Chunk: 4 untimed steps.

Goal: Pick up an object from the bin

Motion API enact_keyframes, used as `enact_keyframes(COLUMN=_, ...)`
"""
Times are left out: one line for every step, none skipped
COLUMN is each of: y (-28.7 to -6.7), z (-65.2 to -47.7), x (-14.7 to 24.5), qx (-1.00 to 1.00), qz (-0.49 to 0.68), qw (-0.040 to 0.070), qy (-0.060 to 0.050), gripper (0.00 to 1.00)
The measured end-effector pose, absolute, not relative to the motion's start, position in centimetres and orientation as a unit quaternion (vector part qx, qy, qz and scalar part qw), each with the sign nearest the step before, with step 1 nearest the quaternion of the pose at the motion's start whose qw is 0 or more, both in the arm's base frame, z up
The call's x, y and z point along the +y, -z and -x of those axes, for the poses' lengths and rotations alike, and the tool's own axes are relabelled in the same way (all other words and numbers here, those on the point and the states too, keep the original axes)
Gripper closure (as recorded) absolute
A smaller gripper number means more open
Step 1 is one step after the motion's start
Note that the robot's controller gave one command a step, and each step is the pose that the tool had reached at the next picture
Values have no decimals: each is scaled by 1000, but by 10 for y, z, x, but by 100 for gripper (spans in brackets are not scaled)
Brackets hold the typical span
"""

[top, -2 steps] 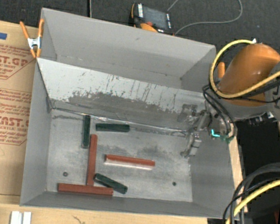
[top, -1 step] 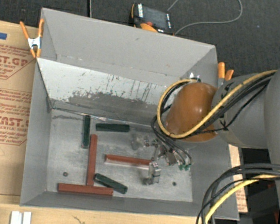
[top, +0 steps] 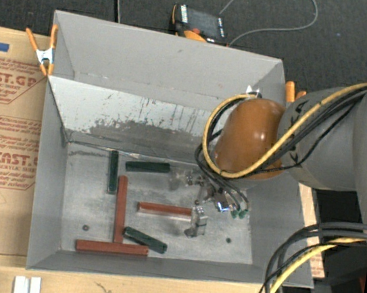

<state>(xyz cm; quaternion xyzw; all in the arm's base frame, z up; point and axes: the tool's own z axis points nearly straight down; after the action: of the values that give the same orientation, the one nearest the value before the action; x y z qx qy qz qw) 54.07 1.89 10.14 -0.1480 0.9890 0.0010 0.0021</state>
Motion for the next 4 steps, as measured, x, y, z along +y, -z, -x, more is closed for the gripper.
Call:
enact_keyframes(y=-99, z=-532, x=-1, qx=995, qz=100, qw=0, qy=-1, gripper=0)
enact_keyframes(y=-69, z=-515, x=6, qx=999, qz=37, qw=-1, qy=-1, gripper=0)
enact_keyframes(y=-68, z=-515, x=7, qx=999, qz=37, qw=0, qy=0, gripper=0)
enact_keyframes(y=-69, z=-515, x=7, qx=999, qz=37, qw=1, qy=0, gripper=100)
